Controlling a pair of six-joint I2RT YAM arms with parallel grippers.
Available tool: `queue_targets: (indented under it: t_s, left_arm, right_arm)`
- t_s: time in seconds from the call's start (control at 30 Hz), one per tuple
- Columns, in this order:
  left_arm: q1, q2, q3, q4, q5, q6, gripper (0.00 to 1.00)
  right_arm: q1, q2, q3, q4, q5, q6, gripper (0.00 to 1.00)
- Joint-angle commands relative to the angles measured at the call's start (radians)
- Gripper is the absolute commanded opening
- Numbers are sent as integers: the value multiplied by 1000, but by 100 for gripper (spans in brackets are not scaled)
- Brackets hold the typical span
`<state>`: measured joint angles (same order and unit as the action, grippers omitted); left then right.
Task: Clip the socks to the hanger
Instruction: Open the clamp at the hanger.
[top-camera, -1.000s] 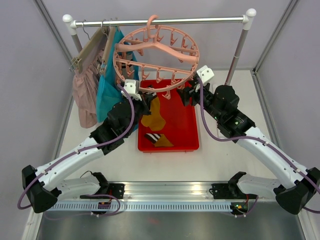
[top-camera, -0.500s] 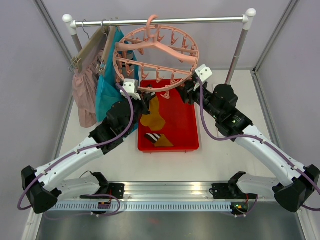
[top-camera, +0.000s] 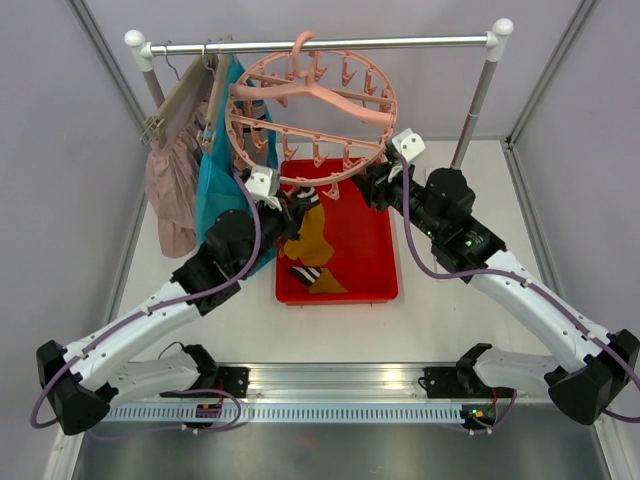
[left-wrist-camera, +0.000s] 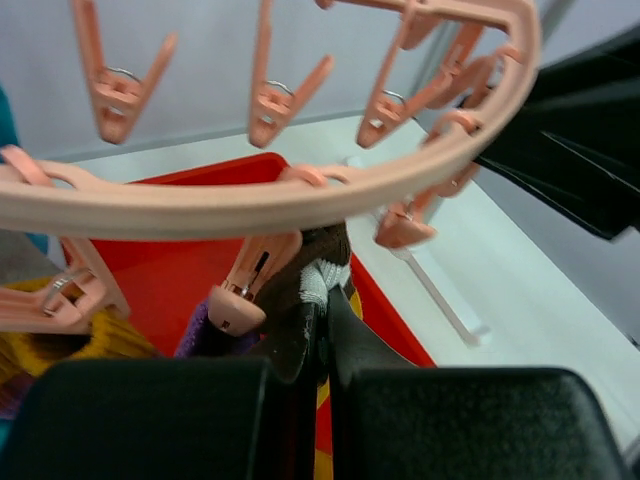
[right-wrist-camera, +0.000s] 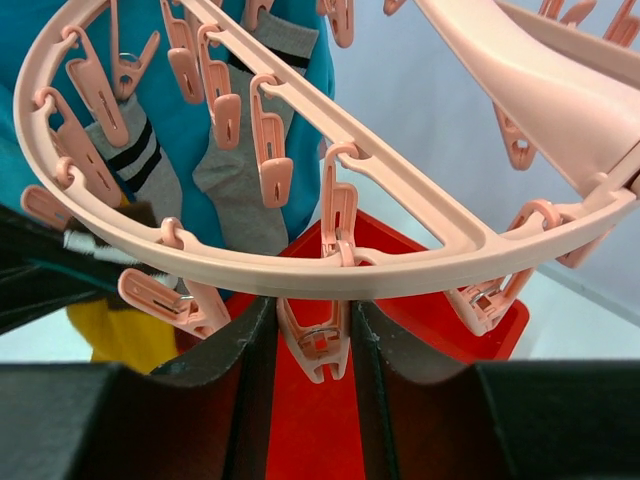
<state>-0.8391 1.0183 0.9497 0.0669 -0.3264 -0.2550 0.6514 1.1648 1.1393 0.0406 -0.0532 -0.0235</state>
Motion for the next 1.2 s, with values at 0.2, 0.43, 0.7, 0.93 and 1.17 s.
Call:
queue_targets:
  t_s: [0.2, 0.43, 0.7, 0.93, 1.17]
  left_arm:
    - [5, -110, -91, 25, 306, 103, 2]
    - [3, -98, -95, 39, 476, 166, 2]
    - [-26, 14, -80, 138, 423, 217, 2]
    - [-126, 109, -104, 338, 198, 377, 2]
    - [-176, 173, -140, 494, 53, 447, 2]
  right_arm:
    - [2, -17, 59, -38, -4, 117, 0]
    - [2, -14, 92, -93, 15, 163, 0]
    - [7, -1, 134, -133, 24, 185, 0]
    - [8, 6, 148, -156, 39, 195, 0]
    - [8, 9, 162, -185, 47, 194, 0]
